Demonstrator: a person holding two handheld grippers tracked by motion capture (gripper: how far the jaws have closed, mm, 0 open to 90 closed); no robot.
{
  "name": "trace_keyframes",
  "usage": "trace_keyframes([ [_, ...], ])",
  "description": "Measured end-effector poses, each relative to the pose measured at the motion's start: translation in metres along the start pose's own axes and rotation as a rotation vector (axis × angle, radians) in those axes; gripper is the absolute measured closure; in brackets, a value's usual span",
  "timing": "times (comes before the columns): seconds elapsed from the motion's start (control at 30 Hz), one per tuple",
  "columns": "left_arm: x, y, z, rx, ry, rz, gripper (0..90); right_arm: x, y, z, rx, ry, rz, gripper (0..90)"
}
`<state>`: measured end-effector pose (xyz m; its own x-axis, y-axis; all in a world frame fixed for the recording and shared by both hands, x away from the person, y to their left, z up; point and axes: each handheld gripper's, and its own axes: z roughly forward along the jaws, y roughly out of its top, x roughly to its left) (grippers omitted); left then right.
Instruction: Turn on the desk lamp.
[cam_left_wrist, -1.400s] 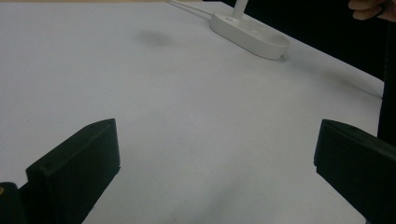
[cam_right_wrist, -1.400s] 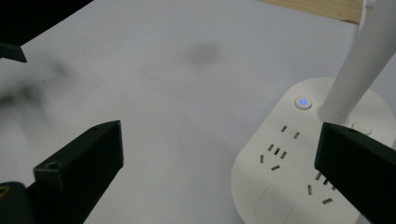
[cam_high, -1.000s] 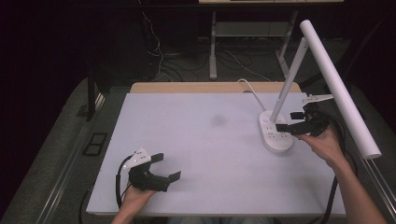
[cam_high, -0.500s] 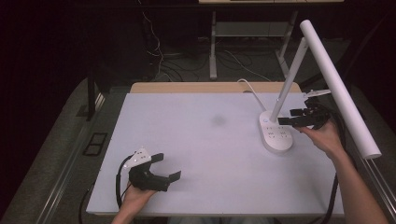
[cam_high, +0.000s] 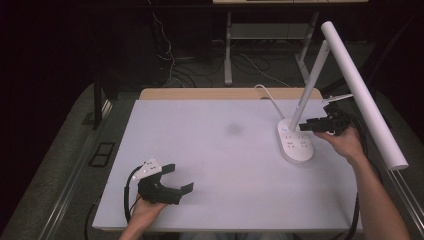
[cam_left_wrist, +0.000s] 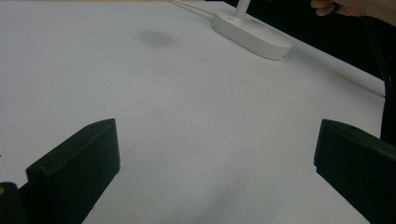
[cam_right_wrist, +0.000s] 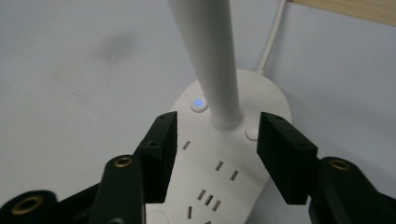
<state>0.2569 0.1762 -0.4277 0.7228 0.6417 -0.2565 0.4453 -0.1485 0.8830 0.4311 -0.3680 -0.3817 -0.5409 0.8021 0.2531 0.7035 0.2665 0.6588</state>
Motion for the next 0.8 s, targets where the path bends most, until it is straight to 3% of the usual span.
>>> trace_keyframes([
  [0.27, 0.001, 0.000, 0.000, 0.003, 0.001, 0.000, 0.0, -0.010, -0.003, 0.007, -0.007, -0.011, 0.037, 53.4],
  [0.63, 0.000, 0.000, 0.000, 0.012, 0.007, 0.008, 0.0, -0.022, -0.003, 0.015, -0.035, -0.013, 0.065, 71.5],
  [0.8, 0.001, 0.000, 0.000, 0.007, 0.011, 0.007, 0.0, -0.025, -0.003, 0.018, -0.043, 0.000, 0.077, 85.9],
])
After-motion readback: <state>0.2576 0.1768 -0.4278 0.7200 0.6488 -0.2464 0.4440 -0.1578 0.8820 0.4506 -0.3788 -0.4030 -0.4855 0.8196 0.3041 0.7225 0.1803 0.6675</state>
